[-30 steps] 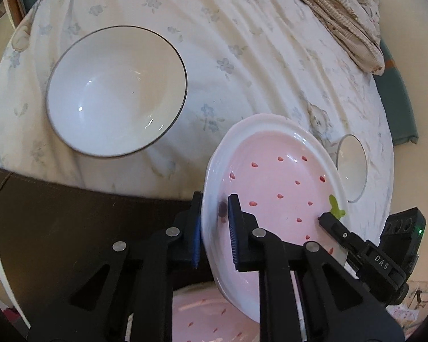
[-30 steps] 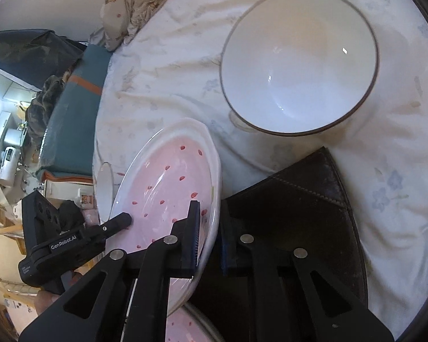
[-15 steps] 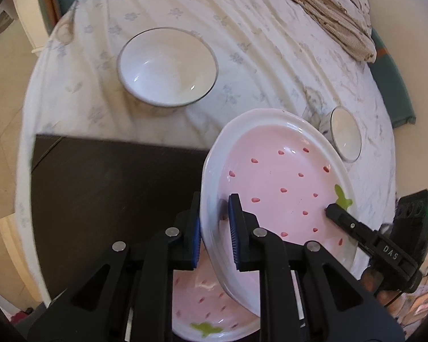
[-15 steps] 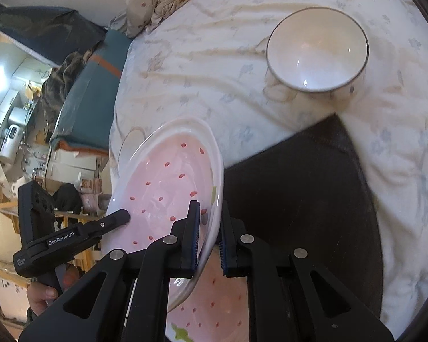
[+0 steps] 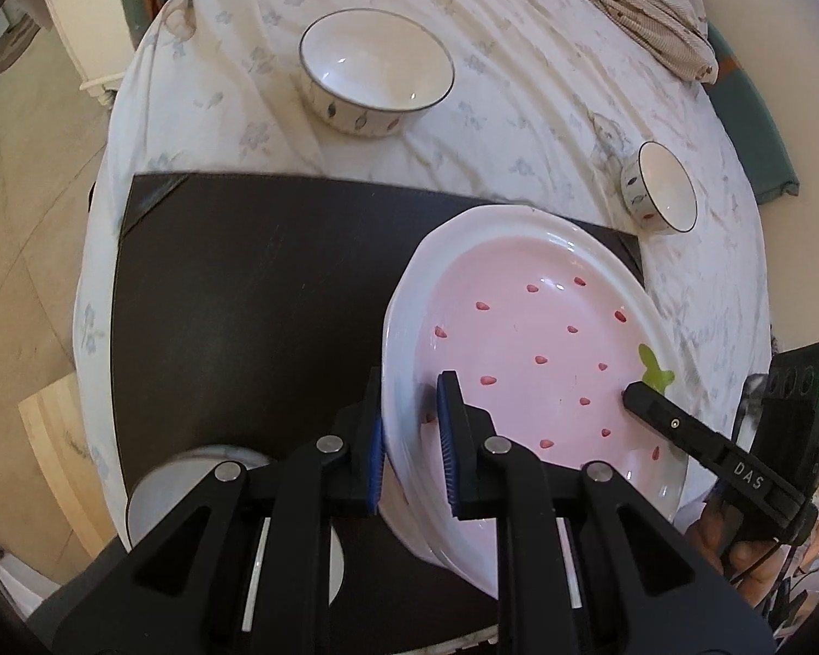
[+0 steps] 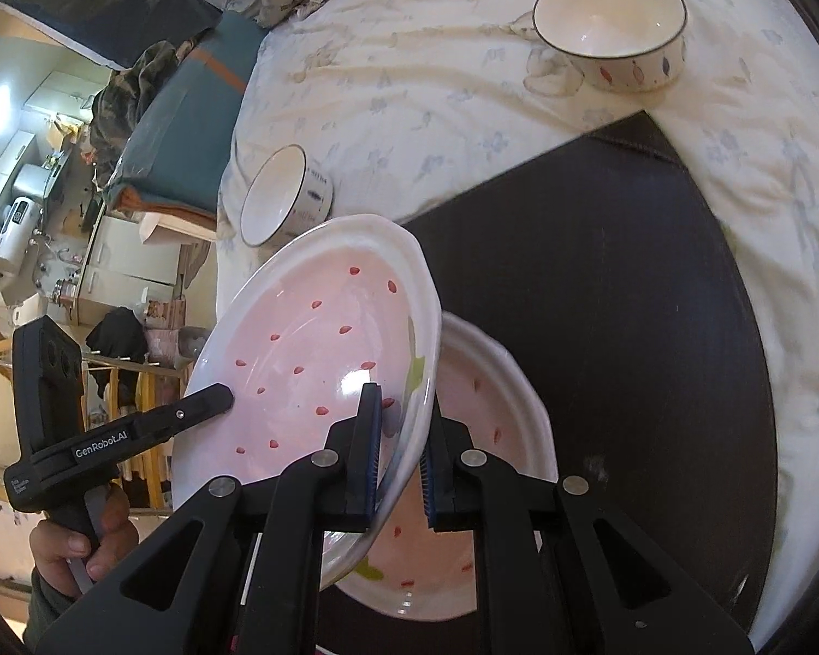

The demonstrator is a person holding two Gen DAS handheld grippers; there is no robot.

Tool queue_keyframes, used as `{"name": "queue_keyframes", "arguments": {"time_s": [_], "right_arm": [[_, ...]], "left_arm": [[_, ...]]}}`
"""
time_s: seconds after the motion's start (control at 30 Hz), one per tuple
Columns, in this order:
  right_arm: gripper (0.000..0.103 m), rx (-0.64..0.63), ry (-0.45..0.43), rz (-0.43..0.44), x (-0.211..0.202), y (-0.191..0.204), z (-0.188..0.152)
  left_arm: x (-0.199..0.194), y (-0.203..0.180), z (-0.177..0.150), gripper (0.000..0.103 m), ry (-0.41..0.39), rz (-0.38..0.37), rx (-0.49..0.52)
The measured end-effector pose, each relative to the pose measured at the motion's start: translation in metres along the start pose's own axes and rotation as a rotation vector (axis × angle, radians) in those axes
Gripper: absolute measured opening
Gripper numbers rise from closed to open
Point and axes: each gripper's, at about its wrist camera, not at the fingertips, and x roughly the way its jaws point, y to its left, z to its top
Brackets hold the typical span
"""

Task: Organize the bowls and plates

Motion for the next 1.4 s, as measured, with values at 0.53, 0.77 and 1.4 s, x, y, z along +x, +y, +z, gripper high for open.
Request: {"name": "queue_keyframes", "arguments": {"time_s": [0.53,0.77,1.4], "right_arm": [[0.015,0.05,0.027,-0.043,0.008,-0.012,-0.029],[0.015,0.075,0.046,-0.054,0.011,-0.022,-0.035],[0.019,0.093,0.079,-0.065,0.014,-0.029,-0.045]], "left_arm": [[0.023,0.003,-0.015,0.015,0.07,0.006,0.03],[0.03,0.0,-0.018,0.015,0.09,0.013,0.023],[0.047,-0.011,-0.025,0.018,0.122,0.138,0.102]]}}
